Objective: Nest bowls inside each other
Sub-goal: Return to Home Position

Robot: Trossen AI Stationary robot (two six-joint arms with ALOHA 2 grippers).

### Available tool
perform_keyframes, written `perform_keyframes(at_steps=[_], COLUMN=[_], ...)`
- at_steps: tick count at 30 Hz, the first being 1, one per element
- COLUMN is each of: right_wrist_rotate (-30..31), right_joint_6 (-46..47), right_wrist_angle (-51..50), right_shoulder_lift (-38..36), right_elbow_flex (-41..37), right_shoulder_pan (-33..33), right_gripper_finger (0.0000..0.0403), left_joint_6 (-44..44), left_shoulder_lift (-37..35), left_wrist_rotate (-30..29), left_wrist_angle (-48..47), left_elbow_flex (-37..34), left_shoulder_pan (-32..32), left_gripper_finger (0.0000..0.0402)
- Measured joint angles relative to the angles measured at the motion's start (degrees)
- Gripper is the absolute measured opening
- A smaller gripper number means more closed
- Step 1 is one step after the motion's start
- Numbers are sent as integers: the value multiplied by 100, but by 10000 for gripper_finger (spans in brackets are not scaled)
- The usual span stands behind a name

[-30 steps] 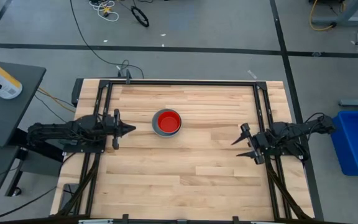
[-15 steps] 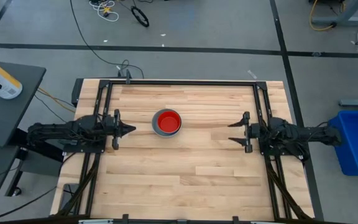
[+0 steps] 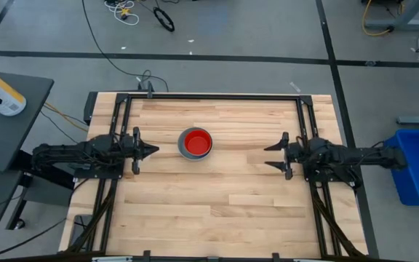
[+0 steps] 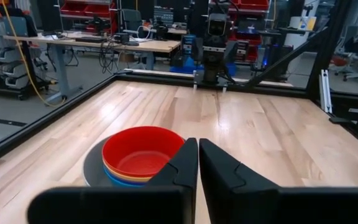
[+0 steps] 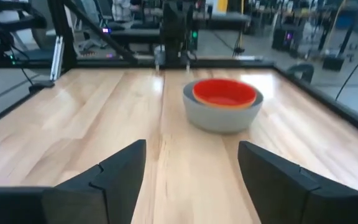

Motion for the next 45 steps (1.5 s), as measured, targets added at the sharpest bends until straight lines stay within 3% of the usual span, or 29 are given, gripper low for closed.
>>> perform_keyframes(at_steps=[7, 15, 21, 29, 35, 45], right_wrist_rotate=[-4, -4, -4, -7, -7, -9], right_joint_6=[82, 64, 64, 64, 62, 62], right_wrist_angle=[2, 10, 11, 11, 13, 13], right_shoulder_lift=[402, 474, 474, 474, 474, 474], right_elbow_flex=[1, 1, 1, 1, 1, 1], right_shoulder_pan=[2, 2, 2, 2, 2, 2], right_gripper_finger=[247, 231, 222, 213, 207, 203], left_joint_6=[31, 208, -68, 693, 177, 216], left_shoulder_lift=[2, 2, 10, 140, 139, 140], left_wrist_rotate=[119, 1092, 284, 309, 39, 41], left_wrist_angle=[-12, 185, -5, -4, 73, 115], left_elbow_flex=[3, -19, 13, 22, 13, 9], left_shoulder_pan=[0, -4, 0, -2, 0, 0], left_gripper_finger=[22, 29, 24, 22, 22, 22])
